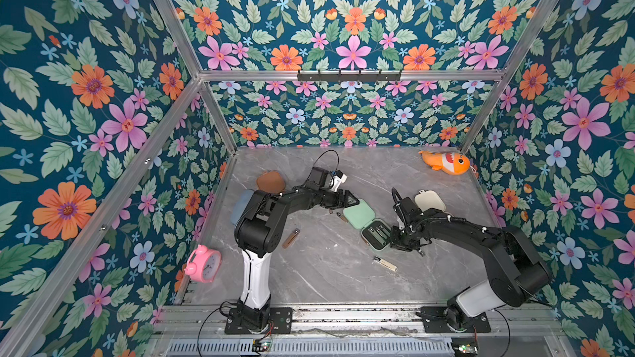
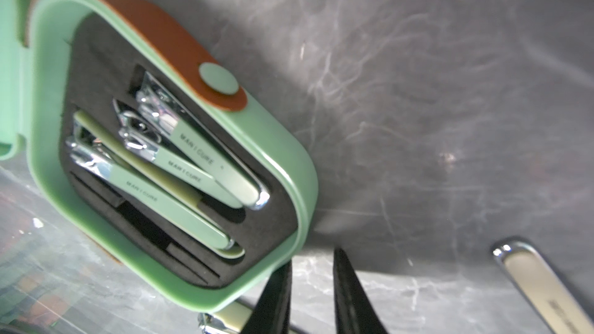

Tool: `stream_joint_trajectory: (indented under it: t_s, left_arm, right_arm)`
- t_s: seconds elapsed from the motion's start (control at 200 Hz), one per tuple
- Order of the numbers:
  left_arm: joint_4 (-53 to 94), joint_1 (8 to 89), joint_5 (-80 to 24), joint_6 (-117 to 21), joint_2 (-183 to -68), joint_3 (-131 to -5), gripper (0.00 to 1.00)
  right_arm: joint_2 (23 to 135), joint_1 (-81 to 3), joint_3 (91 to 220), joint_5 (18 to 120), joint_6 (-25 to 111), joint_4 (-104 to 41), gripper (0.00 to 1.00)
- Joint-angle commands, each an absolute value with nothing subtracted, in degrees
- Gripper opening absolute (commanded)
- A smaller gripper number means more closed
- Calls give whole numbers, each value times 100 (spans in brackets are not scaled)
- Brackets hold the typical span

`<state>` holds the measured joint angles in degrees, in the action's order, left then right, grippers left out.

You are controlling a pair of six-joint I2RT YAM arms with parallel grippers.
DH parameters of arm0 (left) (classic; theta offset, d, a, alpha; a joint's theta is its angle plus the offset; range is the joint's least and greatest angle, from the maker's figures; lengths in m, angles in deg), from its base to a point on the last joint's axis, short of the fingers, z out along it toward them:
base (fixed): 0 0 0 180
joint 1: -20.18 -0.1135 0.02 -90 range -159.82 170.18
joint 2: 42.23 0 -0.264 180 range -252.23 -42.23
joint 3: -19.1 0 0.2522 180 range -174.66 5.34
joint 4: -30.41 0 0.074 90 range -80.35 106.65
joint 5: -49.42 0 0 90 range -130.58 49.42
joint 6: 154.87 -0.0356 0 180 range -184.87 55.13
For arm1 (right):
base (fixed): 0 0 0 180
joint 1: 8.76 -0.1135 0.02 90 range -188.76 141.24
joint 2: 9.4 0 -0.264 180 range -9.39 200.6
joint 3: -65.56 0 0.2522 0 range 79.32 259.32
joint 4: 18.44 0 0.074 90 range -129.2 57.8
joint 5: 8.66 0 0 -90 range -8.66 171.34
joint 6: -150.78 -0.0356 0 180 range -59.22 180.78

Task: Organize nail clipper sets
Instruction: Close the storage box at the center of the board.

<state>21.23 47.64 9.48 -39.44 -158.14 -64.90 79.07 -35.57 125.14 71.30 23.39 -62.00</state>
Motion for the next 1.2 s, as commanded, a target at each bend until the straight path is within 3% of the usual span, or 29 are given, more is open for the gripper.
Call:
stream_joint_trajectory:
  t_s: [0.0,0.34,0.775,0.96,1.195]
  left_arm:
    - [2218,4782,1215,-3788,-15673,-6389,75]
    - [3850,4976,1364,-2536,-14719,-5134,76]
    - [3932,5290,1356,-2325,-14458,-5021,77]
    - [4306,5491,1217,-2016,-14801,-5036,74]
    - [4778,5608,755,-1473,-15282,-4934,58]
  right_arm:
    - [7993,-3562,12620,7209,2376,-6149,26]
    - [8473,-3557,13219,7145,2518,-6168,25]
    - [8985,-3549,13816,7000,2485,-6233,27]
    - [8297,-3193,13318,7018,2259,-6233,33]
    - [7103,-3069,12752,6851,1972,-6158,40]
